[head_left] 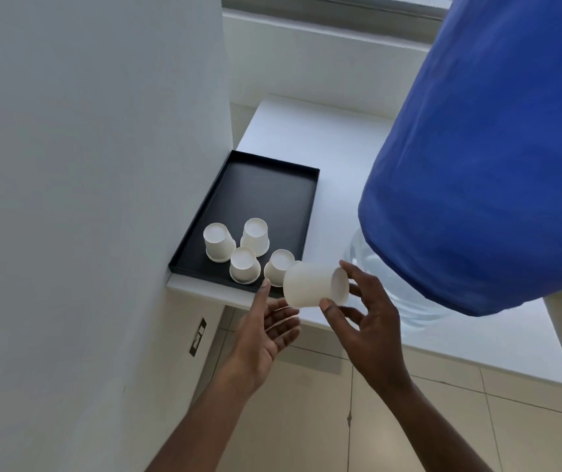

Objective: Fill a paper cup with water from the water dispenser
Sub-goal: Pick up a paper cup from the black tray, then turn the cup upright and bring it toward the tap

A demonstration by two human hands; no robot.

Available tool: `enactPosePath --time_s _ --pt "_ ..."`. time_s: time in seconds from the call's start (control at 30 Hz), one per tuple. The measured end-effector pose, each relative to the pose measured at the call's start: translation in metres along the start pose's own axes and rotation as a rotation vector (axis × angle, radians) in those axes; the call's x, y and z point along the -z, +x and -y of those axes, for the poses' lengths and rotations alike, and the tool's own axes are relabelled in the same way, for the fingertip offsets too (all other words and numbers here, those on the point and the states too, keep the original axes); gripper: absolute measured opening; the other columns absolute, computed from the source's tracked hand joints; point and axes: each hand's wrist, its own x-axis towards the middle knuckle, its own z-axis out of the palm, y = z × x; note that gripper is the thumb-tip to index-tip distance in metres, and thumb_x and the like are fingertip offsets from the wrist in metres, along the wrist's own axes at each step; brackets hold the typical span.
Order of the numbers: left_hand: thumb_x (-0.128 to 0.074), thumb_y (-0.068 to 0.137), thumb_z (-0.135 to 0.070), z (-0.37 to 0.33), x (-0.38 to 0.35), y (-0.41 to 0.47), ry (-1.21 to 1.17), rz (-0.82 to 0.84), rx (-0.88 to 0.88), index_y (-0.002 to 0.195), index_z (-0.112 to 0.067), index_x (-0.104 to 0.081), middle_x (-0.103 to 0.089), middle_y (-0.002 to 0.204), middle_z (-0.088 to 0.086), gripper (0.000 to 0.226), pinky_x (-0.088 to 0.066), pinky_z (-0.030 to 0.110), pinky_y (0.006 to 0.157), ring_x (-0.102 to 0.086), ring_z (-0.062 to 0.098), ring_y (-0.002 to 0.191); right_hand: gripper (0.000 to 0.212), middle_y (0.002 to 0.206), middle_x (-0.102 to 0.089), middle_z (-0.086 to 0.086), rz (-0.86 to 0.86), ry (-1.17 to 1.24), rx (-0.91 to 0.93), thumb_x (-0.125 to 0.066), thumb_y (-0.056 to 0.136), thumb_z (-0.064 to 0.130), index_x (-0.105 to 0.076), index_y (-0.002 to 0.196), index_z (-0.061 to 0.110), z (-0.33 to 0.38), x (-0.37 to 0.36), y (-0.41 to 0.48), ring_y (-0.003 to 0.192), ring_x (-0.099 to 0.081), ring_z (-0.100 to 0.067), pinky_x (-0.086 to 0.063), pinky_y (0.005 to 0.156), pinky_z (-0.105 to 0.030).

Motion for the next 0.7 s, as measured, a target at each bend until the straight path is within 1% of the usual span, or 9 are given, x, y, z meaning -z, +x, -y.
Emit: enactPosePath --time_s 0.07,0.1,0.23,0.37,0.47,0.57,0.63,0.7 --pt "-0.065 0.088 -0.064 0.002 -0.002 -0.005 0.038 0.089 0.035 0.117 0.002 -0.072 -0.071 0.095 0.013 0.072 -0.061 0.038 0.083 -0.069 0.025 0.088 0.064 0.139 -0.061 0.016 0.002 0.042 -0.040 -0.085 0.086 0.012 -0.056 0.135 0.042 -0.001 0.011 -0.017 0.129 -0.063 -0.009 -0.065 0.084 -0.023" --pt "-0.066 0.086 -0.065 0.005 -0.003 -0.007 0.066 0.120 0.036 0.120 0.002 -0.072 -0.070 0.099 0.014 0.075 -0.060 0.039 0.086 -0.067 0.026 0.091 0.063 0.140 -0.062 0.014 0.005 0.066 -0.054 -0.085 0.085 0.011 -0.057 0.134 0.039 -0.002 0.016 -0.026 0.130 -0.064 -0.011 -0.065 0.085 -0.025" --pt "-0.075 0.076 -0.067 0.020 -0.009 -0.020 0.150 0.201 0.049 0.123 -0.003 -0.072 -0.068 0.109 0.016 0.079 -0.059 0.038 0.084 -0.064 0.028 0.096 0.065 0.144 -0.064 0.003 0.003 0.116 -0.114 -0.086 0.082 0.003 -0.058 0.139 0.019 -0.010 0.036 -0.056 0.134 -0.064 -0.013 -0.064 0.090 -0.027" --pt "-0.081 0.070 -0.060 0.045 -0.015 -0.032 0.173 0.256 0.054 0.129 -0.009 -0.068 -0.065 0.120 0.018 0.079 -0.059 0.036 0.085 -0.063 0.030 0.106 0.067 0.145 -0.064 0.001 -0.021 0.175 -0.175 -0.084 0.083 -0.006 -0.057 0.140 0.016 -0.026 0.052 -0.085 0.137 -0.063 -0.019 -0.064 0.096 -0.039" --pt "-0.087 0.066 -0.049 0.065 -0.021 -0.039 0.163 0.274 0.085 0.126 -0.010 -0.067 -0.068 0.122 0.018 0.074 -0.058 0.038 0.083 -0.064 0.031 0.112 0.066 0.142 -0.066 0.000 -0.068 0.231 -0.204 -0.081 0.084 -0.010 -0.057 0.139 0.015 -0.038 0.060 -0.104 0.137 -0.064 -0.021 -0.063 0.099 -0.042" --pt "-0.091 0.072 -0.039 0.080 -0.026 -0.042 0.189 0.271 0.092 0.112 -0.010 -0.072 -0.073 0.113 0.014 0.053 -0.059 0.037 0.083 -0.066 0.028 0.109 0.064 0.136 -0.068 0.006 -0.105 0.271 -0.224 -0.077 0.084 -0.016 -0.056 0.136 0.016 -0.051 0.065 -0.119 0.135 -0.065 -0.021 -0.062 0.101 -0.046" --pt "-0.087 0.071 -0.035 0.090 -0.030 -0.043 0.205 0.249 0.083 0.106 -0.011 -0.074 -0.074 0.111 0.013 0.045 -0.059 0.038 0.082 -0.067 0.027 0.106 0.063 0.134 -0.068 0.009 -0.116 0.268 -0.243 -0.077 0.084 -0.016 -0.056 0.133 0.017 -0.059 0.068 -0.130 0.135 -0.065 -0.021 -0.062 0.101 -0.046" --pt "-0.085 0.070 -0.034 0.100 -0.031 -0.042 0.231 0.225 0.051 0.107 -0.011 -0.073 -0.073 0.114 0.014 0.044 -0.060 0.038 0.079 -0.067 0.029 0.109 0.063 0.134 -0.067 0.007 -0.137 0.246 -0.252 -0.079 0.083 -0.014 -0.057 0.131 0.020 -0.067 0.068 -0.140 0.133 -0.066 -0.021 -0.063 0.099 -0.045"
